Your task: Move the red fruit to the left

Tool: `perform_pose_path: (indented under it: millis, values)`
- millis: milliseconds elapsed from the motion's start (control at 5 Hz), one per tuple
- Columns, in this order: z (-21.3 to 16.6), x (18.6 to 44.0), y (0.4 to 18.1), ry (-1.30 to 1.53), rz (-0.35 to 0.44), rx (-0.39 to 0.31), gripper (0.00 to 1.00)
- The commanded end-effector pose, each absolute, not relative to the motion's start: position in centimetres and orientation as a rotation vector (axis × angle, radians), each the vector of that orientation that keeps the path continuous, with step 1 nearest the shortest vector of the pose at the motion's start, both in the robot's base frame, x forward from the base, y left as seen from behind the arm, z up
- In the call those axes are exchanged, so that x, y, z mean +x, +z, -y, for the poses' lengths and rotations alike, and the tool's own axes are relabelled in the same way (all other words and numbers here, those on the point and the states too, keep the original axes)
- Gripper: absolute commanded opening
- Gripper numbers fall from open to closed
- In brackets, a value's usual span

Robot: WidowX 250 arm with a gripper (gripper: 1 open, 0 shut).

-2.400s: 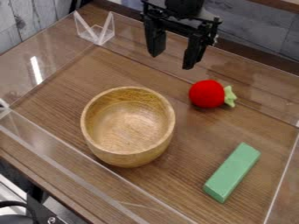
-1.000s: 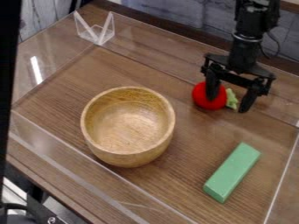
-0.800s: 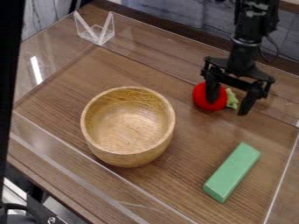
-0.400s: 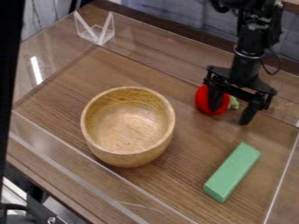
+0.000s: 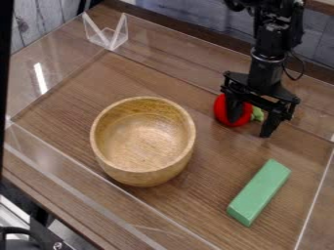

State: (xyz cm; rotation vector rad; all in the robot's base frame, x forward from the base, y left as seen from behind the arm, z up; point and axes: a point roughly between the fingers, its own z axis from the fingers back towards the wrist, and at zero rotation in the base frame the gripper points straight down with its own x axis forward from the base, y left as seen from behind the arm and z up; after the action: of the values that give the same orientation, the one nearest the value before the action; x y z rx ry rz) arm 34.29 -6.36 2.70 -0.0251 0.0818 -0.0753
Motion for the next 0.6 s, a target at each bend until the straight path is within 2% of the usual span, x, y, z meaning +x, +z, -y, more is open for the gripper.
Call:
perform_pose_path:
  millis: [0,200,400]
  values:
    - [5.4,35.8,3.6,-0.075,-0.044,-0.019,0.0]
    - [4.6,36.3,4.6,-0.091,-0.035,-0.024,1.0]
    - [4.4,36.5,5.7,-0.112,-0.027,-0.043,1.0]
